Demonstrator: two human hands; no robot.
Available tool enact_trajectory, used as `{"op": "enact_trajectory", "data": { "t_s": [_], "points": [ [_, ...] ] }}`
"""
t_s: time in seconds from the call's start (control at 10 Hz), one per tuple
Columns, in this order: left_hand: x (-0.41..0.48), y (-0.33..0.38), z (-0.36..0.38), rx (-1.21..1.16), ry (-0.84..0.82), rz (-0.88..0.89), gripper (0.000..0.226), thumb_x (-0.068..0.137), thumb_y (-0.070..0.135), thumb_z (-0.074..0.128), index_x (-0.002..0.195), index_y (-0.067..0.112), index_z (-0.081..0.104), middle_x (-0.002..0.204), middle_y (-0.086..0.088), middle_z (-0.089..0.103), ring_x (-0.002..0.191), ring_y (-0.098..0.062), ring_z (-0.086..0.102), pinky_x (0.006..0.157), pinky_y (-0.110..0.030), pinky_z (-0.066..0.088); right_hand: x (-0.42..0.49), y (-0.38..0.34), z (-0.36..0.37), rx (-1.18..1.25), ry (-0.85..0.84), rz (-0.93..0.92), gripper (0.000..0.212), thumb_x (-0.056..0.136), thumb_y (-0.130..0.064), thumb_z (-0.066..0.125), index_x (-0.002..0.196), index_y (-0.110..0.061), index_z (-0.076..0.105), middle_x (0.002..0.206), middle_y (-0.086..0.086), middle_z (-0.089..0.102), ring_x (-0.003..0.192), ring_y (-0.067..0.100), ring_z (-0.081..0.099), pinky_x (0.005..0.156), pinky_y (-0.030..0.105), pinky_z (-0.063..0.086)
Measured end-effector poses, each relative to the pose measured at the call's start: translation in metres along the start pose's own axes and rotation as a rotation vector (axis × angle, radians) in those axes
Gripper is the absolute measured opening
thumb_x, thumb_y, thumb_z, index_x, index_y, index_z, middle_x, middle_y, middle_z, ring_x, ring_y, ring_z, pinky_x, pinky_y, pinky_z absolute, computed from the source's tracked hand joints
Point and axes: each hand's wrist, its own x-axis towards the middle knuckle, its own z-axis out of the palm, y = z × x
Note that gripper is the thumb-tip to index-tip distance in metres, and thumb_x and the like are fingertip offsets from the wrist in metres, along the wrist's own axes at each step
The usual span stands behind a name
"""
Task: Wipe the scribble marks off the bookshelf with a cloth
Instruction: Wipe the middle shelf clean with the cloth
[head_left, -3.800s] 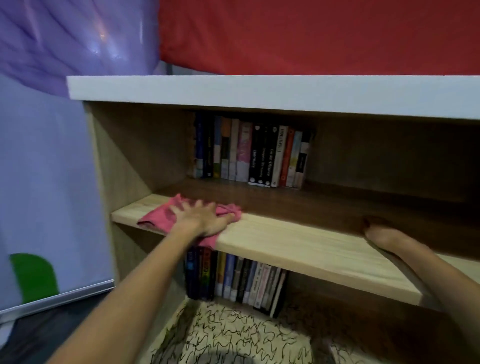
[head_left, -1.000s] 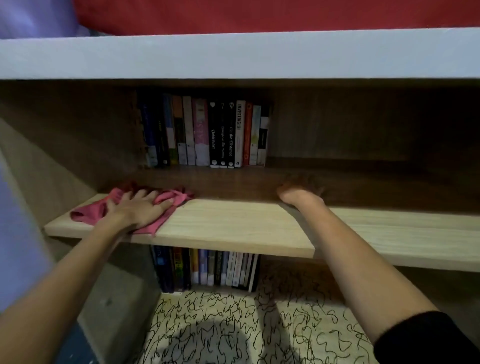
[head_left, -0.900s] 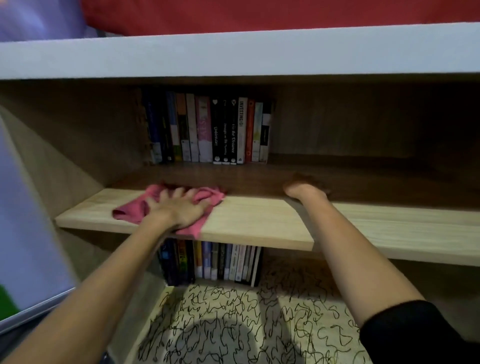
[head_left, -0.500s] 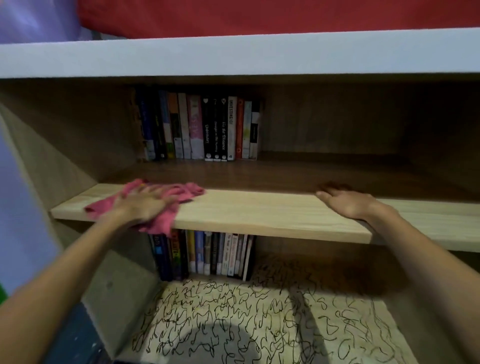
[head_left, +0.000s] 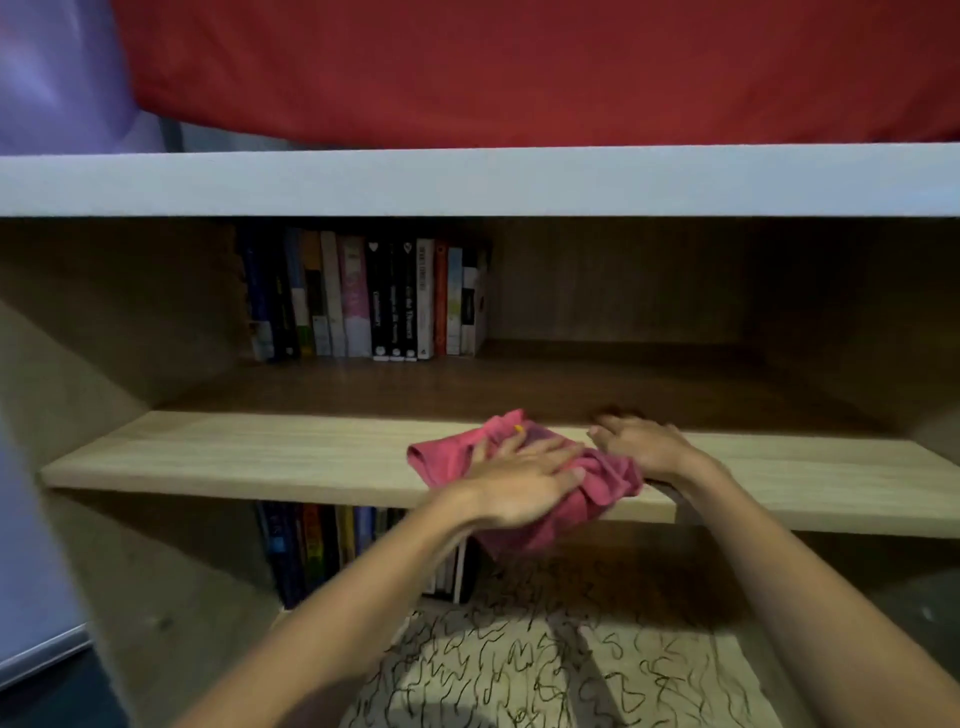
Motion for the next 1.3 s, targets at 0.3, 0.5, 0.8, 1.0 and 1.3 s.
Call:
{"op": "enact_trajectory", "data": {
  "t_s": [0.3,0.5,0.8,1.0,1.3],
  "points": [
    [0.006,-0.121,-0.042,-0.074,0.259,-0.490,0.056,0.100,0.044,0.037,0.143,0.008,0.042,0.151,-0.013,0.035,0.136,-0.031,0.036,0.112,-0.038,0.027,-0.058,-0.099,0.040,-0.210,-0.061,-0.537,0.055,0.099,-0.058,0.021,0.150,-0.040,0.013,0.161,0.000,0.001,0.147,0.027,-0.006,0.113,0.058,-0.004],
    [0.021,-0.133,-0.038,0.147,0.133,-0.526,0.059,0.098,0.060,0.021,0.149,0.031,0.030,0.159,0.003,0.021,0.144,-0.026,0.020,0.117,-0.044,0.014,-0.011,0.076,-0.003,-0.210,-0.001,-0.030,0.055,0.094,-0.067,0.009,0.146,-0.051,0.004,0.160,-0.008,-0.005,0.147,0.030,0.002,0.116,0.060,0.004],
    [0.023,-0.127,-0.038,0.210,0.093,-0.501,0.053,0.100,0.054,0.013,0.151,0.038,0.016,0.160,0.010,0.007,0.147,-0.023,0.010,0.116,-0.053,0.005,0.025,0.022,-0.019,0.125,-0.113,0.107,0.049,0.102,-0.048,0.027,0.145,-0.024,0.032,0.147,0.006,0.038,0.132,0.026,0.038,0.106,0.030,0.024],
    [0.013,-0.128,-0.038,0.206,0.079,-0.475,0.055,0.100,0.055,0.008,0.152,0.038,0.011,0.161,0.008,0.004,0.148,-0.023,0.008,0.117,-0.050,0.003,-0.021,-0.063,0.022,-0.228,-0.114,-0.355,0.051,0.099,-0.058,0.012,0.148,-0.049,0.004,0.159,-0.015,-0.007,0.147,0.025,-0.007,0.113,0.056,-0.006],
    [0.021,-0.130,-0.036,0.193,0.085,-0.492,0.053,0.100,0.053,0.010,0.151,0.041,0.008,0.160,0.012,0.000,0.148,-0.021,0.002,0.117,-0.052,0.001,0.075,0.087,-0.024,0.368,-0.010,-0.042,0.060,0.097,-0.057,0.032,0.146,-0.023,0.036,0.153,0.011,0.033,0.140,0.032,0.030,0.116,0.045,0.022]
  ]
}}
